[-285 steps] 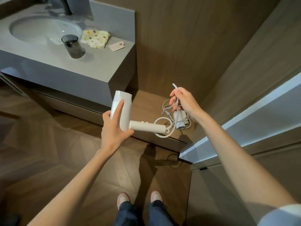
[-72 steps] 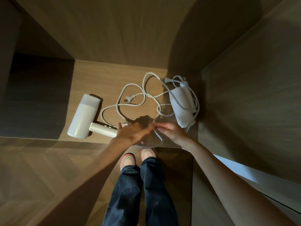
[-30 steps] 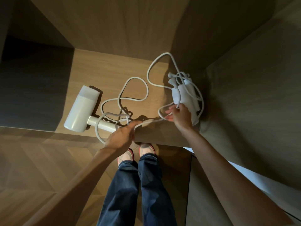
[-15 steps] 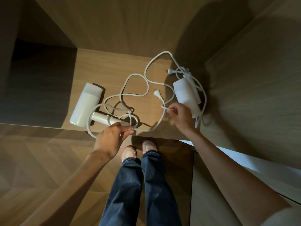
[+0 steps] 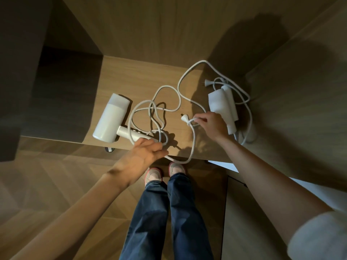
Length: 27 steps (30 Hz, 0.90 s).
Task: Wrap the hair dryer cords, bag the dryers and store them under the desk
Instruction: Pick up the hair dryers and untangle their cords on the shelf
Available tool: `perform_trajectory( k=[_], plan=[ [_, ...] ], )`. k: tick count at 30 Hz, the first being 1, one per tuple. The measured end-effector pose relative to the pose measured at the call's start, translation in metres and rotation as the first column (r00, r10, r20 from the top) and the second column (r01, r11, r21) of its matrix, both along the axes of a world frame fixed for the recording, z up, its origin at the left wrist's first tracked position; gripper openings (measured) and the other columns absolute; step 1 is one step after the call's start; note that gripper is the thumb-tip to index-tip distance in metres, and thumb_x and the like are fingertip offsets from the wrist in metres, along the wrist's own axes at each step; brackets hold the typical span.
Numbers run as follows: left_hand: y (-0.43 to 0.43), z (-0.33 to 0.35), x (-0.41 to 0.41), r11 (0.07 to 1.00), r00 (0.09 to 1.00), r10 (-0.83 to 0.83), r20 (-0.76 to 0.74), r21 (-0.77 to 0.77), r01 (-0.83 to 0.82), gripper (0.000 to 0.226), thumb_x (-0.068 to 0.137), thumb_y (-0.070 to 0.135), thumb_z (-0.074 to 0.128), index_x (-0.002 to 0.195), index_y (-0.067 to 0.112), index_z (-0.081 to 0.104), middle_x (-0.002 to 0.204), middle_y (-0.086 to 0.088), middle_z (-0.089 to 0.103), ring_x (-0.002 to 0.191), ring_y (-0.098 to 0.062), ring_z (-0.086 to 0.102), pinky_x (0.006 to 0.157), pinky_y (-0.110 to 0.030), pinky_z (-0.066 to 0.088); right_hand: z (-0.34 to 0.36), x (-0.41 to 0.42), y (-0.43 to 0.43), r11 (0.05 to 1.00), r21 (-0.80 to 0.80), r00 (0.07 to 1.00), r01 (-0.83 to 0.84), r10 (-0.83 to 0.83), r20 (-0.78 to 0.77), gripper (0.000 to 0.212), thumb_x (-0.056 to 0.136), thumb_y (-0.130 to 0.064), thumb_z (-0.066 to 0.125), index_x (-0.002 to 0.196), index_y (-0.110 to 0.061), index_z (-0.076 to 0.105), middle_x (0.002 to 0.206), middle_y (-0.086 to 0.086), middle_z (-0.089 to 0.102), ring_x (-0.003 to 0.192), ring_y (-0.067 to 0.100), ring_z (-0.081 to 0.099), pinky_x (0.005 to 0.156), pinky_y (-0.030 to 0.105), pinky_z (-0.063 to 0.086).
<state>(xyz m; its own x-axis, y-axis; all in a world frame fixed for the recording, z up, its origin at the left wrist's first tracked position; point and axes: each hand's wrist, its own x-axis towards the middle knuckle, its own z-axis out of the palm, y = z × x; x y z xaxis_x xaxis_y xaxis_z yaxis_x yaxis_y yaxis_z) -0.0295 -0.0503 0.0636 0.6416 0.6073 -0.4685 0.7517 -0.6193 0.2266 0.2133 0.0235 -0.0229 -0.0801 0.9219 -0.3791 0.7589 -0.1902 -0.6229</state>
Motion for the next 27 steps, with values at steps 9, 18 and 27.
perform_trajectory(
  k=[9,18,27],
  plan=[
    [-0.002,-0.033,-0.01,0.984,0.961,0.071,0.269,0.141,-0.113,0.072,0.043,-0.009,0.078,0.108,0.022,0.07,0.093,0.002,0.063,0.081,-0.017,0.057,0.075,-0.026,0.027,-0.022,-0.023,0.007,0.996,-0.093,1.0,-0.011,0.009,-0.027,0.035,0.084,-0.009,0.065,0.118,-0.009,0.056,0.112,0.008,0.062,0.1,0.022,0.06,0.081,0.033,0.05],
    [-0.003,-0.043,-0.037,0.973,0.941,0.196,0.276,0.067,-0.222,0.071,0.05,-0.008,0.085,0.112,0.022,0.068,0.09,0.003,0.059,0.076,-0.016,0.057,0.068,-0.033,0.05,-0.007,-0.012,-0.002,0.949,-0.22,0.966,0.226,-0.247,-0.072,0.065,0.073,0.02,0.053,0.122,-0.021,0.043,0.127,0.005,0.054,0.112,0.023,0.054,0.077,0.036,0.056],
    [0.003,-0.031,-0.045,0.911,0.901,0.358,0.244,0.121,-0.394,0.048,0.061,-0.012,0.077,0.103,0.009,0.067,0.092,-0.01,0.063,0.083,-0.029,0.06,0.075,-0.039,0.052,0.032,-0.012,-0.017,0.918,-0.353,0.924,0.182,-0.283,-0.258,0.067,0.076,0.01,0.067,0.128,-0.019,0.037,0.129,0.0,0.052,0.113,0.017,0.053,0.069,0.012,0.047]
  ],
)
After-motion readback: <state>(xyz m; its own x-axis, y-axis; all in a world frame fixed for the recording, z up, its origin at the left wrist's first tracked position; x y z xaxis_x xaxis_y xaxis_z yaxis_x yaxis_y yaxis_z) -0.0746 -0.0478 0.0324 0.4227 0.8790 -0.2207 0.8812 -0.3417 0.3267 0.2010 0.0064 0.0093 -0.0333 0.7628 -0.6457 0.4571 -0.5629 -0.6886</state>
